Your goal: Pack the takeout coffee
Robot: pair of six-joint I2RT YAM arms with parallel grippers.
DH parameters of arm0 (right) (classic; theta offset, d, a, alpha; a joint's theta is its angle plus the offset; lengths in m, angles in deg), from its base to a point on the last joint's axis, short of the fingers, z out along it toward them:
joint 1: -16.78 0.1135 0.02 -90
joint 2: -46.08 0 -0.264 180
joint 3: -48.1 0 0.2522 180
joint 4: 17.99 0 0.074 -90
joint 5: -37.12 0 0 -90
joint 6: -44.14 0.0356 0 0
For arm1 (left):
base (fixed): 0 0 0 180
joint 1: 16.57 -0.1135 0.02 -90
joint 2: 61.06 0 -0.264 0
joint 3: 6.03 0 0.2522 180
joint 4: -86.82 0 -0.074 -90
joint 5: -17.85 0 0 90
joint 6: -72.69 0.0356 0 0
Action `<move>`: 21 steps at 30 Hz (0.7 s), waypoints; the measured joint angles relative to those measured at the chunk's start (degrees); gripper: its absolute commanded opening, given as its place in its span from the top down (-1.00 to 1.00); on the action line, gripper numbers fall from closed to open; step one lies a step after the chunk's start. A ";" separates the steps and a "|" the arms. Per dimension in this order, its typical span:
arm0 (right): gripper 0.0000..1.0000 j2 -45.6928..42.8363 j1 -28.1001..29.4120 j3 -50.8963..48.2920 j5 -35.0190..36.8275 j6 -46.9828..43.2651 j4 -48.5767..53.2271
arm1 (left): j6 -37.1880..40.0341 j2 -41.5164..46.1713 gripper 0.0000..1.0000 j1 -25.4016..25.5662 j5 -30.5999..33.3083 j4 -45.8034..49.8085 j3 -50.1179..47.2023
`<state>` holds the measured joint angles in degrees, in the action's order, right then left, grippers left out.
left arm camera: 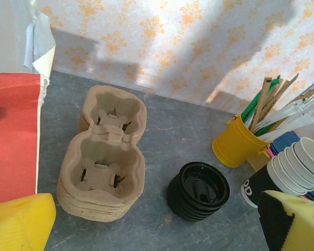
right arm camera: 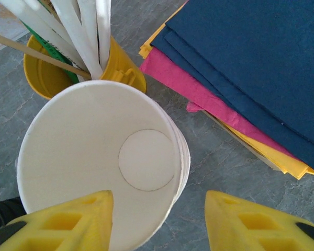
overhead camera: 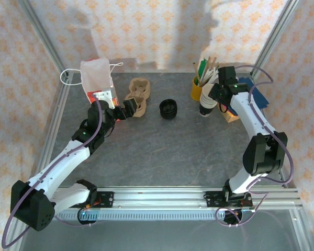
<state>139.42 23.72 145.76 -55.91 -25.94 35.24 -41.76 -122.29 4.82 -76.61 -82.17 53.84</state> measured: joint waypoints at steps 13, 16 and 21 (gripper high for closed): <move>0.40 3.82 0.00 3.43 0.31 -0.22 0.44 | 0.46 -0.13 -0.98 0.00 -1.09 -2.21 -0.85; 0.46 4.13 0.00 4.07 0.28 -0.22 0.48 | 0.44 0.00 -0.98 0.00 -1.09 -2.40 -1.40; 0.71 4.35 0.00 5.05 0.57 -0.52 0.83 | 0.44 0.13 -0.98 0.00 -1.11 -2.69 -1.62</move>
<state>143.77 23.72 150.81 -55.34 -26.46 36.07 -41.32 -122.16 4.82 -77.73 -84.85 52.22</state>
